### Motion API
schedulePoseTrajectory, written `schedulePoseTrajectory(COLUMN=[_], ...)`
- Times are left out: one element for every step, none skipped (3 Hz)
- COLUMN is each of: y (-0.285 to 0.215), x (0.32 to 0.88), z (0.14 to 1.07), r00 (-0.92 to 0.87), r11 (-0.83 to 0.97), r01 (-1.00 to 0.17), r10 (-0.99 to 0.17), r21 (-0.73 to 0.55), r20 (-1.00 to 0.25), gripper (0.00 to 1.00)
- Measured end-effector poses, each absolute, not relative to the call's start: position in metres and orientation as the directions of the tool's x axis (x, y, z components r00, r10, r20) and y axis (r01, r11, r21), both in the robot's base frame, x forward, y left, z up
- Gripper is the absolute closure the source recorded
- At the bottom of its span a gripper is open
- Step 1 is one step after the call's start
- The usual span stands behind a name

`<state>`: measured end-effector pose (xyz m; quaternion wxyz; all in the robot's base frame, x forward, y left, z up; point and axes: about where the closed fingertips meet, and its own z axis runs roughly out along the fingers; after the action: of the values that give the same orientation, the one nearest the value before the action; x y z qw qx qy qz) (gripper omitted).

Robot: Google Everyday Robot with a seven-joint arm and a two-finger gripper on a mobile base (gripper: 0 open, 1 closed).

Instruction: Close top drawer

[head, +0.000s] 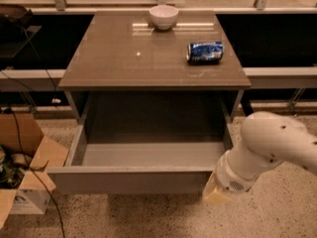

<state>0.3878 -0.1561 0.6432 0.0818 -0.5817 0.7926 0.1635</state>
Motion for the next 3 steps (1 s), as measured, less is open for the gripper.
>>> schedulePoseTrajectory(y=[-0.148, -0.148, -0.151], x=[0.418, 0.418, 0.412], z=[0.633, 0.633, 0.623], r00=[-0.278, -0.278, -0.318], r11=[0.24, 0.241, 0.276], r01=[-0.959, -0.959, -0.945], r10=[-0.899, -0.899, -0.899], r21=[0.148, 0.149, 0.175], r20=[-0.34, -0.34, -0.302], gripper=[1.0, 1.0, 1.0])
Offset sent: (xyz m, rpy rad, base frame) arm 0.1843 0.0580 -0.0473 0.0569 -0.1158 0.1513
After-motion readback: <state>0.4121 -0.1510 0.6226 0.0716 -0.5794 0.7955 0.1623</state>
